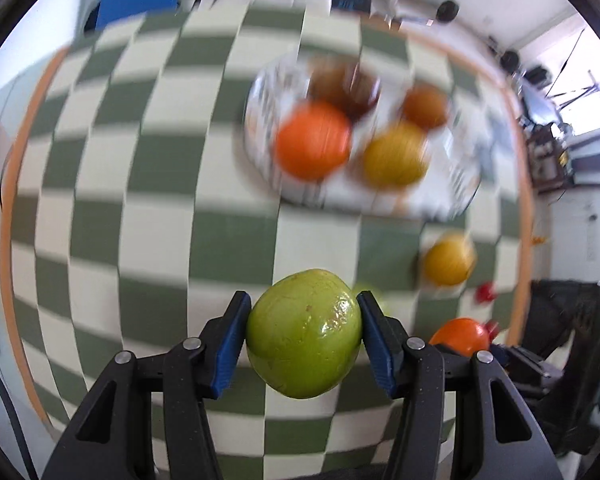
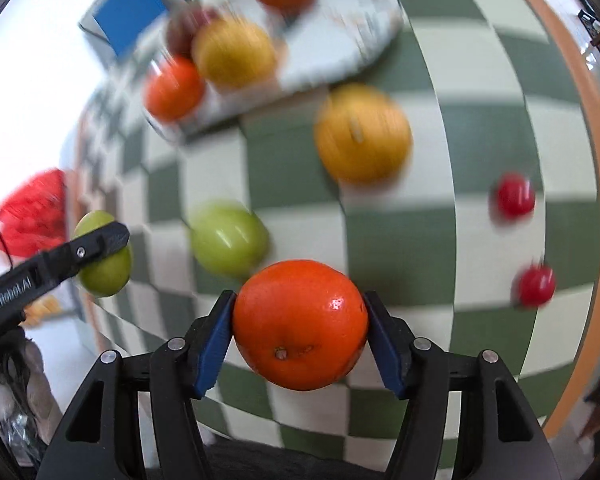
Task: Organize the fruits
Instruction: 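Place the green apple and orange on the plate and release both, then lift both tools back from the plate, then grasp the green apple with the left tool while the right tool grasps the yellow citrus, then carry the green apple and yellow citrus onto the plate and release both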
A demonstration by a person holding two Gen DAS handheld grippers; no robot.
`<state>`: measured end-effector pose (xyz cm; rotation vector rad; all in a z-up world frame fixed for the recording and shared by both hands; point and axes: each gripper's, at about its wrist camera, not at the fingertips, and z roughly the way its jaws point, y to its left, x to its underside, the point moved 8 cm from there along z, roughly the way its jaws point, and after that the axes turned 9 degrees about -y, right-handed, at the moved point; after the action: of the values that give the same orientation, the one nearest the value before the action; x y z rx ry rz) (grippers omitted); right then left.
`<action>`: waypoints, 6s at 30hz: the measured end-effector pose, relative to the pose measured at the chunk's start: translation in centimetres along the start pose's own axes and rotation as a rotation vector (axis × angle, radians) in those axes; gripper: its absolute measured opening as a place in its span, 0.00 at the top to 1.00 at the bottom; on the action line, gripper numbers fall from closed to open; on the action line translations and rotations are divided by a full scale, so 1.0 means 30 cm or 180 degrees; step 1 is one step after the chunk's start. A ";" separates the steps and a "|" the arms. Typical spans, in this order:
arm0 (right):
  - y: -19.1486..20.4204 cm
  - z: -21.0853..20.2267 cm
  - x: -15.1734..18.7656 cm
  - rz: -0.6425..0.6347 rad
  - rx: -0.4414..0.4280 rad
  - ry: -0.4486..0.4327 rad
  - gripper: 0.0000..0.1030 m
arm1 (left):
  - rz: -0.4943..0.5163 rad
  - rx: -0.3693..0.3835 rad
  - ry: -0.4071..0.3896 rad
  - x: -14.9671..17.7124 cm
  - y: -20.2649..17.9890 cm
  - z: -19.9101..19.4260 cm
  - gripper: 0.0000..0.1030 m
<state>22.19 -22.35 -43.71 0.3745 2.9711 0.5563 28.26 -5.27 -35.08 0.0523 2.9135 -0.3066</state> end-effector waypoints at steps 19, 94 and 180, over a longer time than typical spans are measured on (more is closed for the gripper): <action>-0.040 0.170 -0.629 -0.0020 0.0424 -0.0170 0.37 | 0.0023 -0.0321 0.0534 -0.581 0.079 0.325 0.49; 0.132 -0.652 -0.176 -0.0555 0.0573 -0.1628 0.02 | 0.0309 -0.0590 -0.1112 -0.089 -0.155 -0.412 0.00; -0.164 0.134 -0.833 0.0250 -0.0308 -0.0413 0.37 | 0.0307 -0.0124 0.0571 -0.518 -0.345 0.300 0.44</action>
<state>45.78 -31.81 -48.04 0.4998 2.8034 0.6545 44.71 -17.48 -38.28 0.2245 3.0803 -0.2404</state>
